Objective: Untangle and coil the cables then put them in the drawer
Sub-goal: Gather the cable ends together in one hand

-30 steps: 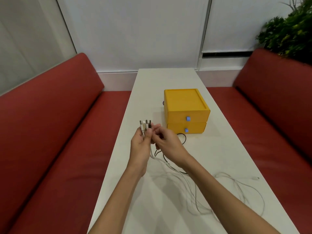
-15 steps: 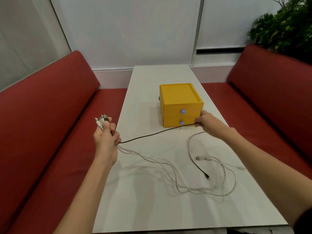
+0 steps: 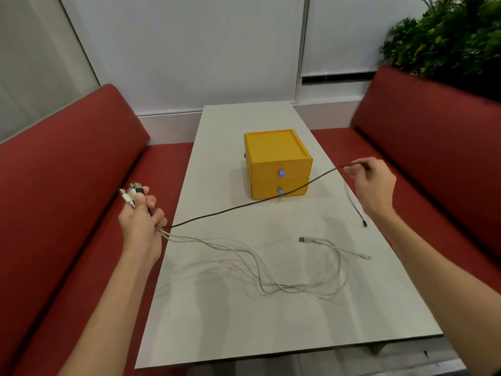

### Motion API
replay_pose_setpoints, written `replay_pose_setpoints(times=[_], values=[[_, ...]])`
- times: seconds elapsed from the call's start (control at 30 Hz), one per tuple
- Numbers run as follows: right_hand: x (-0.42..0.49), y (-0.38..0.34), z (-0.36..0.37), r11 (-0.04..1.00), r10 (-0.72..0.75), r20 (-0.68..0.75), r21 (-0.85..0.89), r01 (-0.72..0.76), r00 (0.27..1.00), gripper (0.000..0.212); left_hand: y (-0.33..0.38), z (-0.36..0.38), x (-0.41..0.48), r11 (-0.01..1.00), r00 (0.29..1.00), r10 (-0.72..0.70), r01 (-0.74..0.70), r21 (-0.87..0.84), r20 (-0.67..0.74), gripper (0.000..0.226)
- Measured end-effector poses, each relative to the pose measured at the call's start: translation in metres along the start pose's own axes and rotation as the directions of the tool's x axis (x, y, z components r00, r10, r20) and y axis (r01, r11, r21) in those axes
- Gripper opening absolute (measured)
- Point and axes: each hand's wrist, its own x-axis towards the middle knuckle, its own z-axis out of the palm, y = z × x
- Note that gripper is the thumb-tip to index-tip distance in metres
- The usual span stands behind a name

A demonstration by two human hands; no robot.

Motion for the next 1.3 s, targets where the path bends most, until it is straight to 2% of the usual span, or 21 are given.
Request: replay_pose_setpoints(times=[0.13,0.23,0.3,0.4,0.63,0.87,1.03,1.13,1.17,1.23,1.27,1.3], values=[[-0.057,0.007,0.004,0.999,-0.015,0.196,0.053,0.005,0.980,0.020,-0.003,0.003,-0.002,0.999,1.000,-0.024,0.025,-0.029,0.011,0.022],[-0.092,0.024,0.011,0.996,-0.082,0.392,0.015,0.082,0.916,0.027,-0.002,0.004,-0.003,0.999,0.998,-0.029,0.031,-0.042,0.053,0.021],[-0.107,0.030,0.014,0.997,-0.075,0.467,0.012,0.078,0.881,0.030,-0.002,0.005,-0.004,0.999,0.994,-0.030,0.033,-0.030,0.107,0.021],[-0.113,0.030,0.019,0.999,-0.050,0.457,0.021,0.046,0.888,0.031,-0.004,0.007,-0.009,0.999,0.976,-0.030,0.024,0.027,0.217,0.020],[-0.072,-0.001,0.024,0.986,-0.160,0.330,0.099,0.134,0.930,0.031,-0.007,0.016,-0.020,0.993,0.916,-0.077,0.034,0.115,0.394,0.020],[-0.040,-0.032,0.033,0.963,-0.219,0.240,0.209,0.170,0.946,0.031,-0.008,0.024,-0.027,0.993,0.885,-0.096,0.056,0.101,0.456,0.021],[-0.049,-0.043,0.040,0.941,-0.247,0.305,0.302,0.152,0.920,0.035,-0.010,0.029,-0.027,0.993,0.877,-0.107,0.071,0.094,0.468,0.022],[-0.067,-0.039,0.043,0.960,-0.198,0.496,0.274,0.063,0.846,0.041,-0.012,0.031,-0.027,0.992,0.876,-0.112,0.074,0.099,0.469,0.021],[-0.073,-0.033,0.046,0.975,-0.174,0.590,0.214,0.055,0.788,0.043,-0.012,0.031,-0.027,0.992,0.875,-0.114,0.073,0.104,0.470,0.021],[-0.083,-0.021,0.049,0.994,-0.095,0.776,0.038,0.103,0.624,0.042,-0.013,0.032,-0.027,0.991,0.876,-0.120,0.076,0.113,0.468,0.021],[-0.086,-0.016,0.051,0.988,-0.047,0.839,-0.042,0.151,0.542,0.039,-0.014,0.033,-0.028,0.990,0.876,-0.123,0.078,0.115,0.466,0.021],[-0.088,-0.012,0.052,0.975,-0.012,0.871,-0.099,0.198,0.491,0.037,-0.014,0.034,-0.028,0.990,0.876,-0.126,0.080,0.116,0.466,0.021]])
